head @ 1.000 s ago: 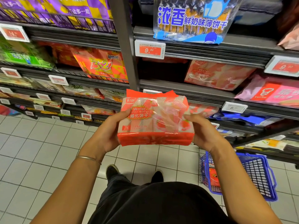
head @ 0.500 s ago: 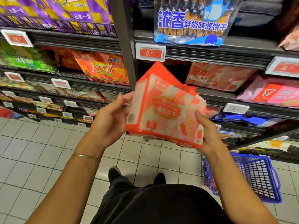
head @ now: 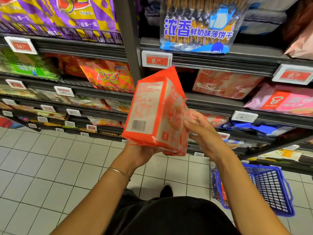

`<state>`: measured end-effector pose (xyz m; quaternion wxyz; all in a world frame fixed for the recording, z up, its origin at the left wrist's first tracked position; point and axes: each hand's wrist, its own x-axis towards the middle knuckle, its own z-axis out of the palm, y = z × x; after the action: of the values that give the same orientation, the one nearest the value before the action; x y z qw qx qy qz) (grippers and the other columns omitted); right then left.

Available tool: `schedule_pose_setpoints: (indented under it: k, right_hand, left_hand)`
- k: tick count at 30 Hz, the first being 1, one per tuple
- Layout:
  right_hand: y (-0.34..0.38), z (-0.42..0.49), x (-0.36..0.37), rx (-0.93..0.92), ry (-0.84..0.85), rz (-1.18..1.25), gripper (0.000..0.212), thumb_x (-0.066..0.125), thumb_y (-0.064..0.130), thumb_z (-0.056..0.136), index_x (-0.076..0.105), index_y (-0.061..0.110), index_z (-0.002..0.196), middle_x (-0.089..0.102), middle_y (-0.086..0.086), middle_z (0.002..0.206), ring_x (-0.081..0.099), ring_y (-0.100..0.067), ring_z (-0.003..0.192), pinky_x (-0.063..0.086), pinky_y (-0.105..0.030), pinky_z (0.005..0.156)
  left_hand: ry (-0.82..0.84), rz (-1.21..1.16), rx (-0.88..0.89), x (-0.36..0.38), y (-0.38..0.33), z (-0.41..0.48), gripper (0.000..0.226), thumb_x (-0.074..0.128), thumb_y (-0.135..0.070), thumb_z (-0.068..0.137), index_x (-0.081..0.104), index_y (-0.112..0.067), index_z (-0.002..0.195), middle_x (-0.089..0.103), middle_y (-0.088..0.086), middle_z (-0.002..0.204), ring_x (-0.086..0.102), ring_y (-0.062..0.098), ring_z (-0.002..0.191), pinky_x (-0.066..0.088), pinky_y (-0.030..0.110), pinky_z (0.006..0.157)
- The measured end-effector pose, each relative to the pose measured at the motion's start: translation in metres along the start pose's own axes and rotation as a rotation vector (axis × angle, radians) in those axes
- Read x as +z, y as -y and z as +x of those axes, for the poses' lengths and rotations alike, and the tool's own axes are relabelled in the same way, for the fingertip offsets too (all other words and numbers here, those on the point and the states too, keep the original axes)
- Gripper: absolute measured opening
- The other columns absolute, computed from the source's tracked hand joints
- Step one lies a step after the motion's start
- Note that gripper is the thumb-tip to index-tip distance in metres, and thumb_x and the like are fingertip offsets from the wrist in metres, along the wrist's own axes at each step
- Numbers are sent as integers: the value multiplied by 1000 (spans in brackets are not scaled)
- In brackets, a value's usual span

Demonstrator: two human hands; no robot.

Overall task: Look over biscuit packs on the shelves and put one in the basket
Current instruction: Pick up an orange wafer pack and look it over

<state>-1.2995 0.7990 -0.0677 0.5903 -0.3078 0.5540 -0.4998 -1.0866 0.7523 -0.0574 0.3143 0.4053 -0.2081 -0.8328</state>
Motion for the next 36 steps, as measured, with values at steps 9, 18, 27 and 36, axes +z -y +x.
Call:
schedule_pose_setpoints:
  k: [9, 18, 27, 36]
  right_hand:
    - [15, -11, 8, 137, 136, 147, 56, 59, 70, 91, 67, 35, 135, 69, -4, 137, 66, -29, 126, 55, -56, 99]
    - [-1, -24, -3, 225, 399, 838, 75, 35, 65, 104, 45, 12, 156, 41, -25, 160, 35, -57, 146, 29, -77, 109]
    - [9, -13, -14, 67, 63, 551, 59, 50, 61, 99, 76, 15, 124, 72, -14, 129, 70, -32, 119, 61, -45, 87]
    - [1, -11, -8, 30, 87, 171, 67, 93, 44, 67, 68, 16, 123, 78, -9, 115, 75, -27, 104, 63, -36, 82]
  left_hand:
    - [-212, 417, 174, 7, 2, -2, 46, 58, -68, 95, 64, -44, 133, 74, -13, 124, 72, 17, 115, 59, 33, 73]
    - [-192, 305, 250, -16, -26, -2, 52, 76, -34, 92, 65, -10, 136, 74, 14, 127, 73, 30, 112, 62, 43, 86]
    - [-80, 136, 246, -25, -30, -10, 45, 72, -39, 88, 73, -12, 124, 75, 17, 121, 76, 34, 104, 63, 55, 87]
    - [-105, 349, 366, -23, -42, -17, 63, 79, -23, 81, 56, -12, 139, 78, 9, 114, 76, 26, 103, 63, 35, 79]
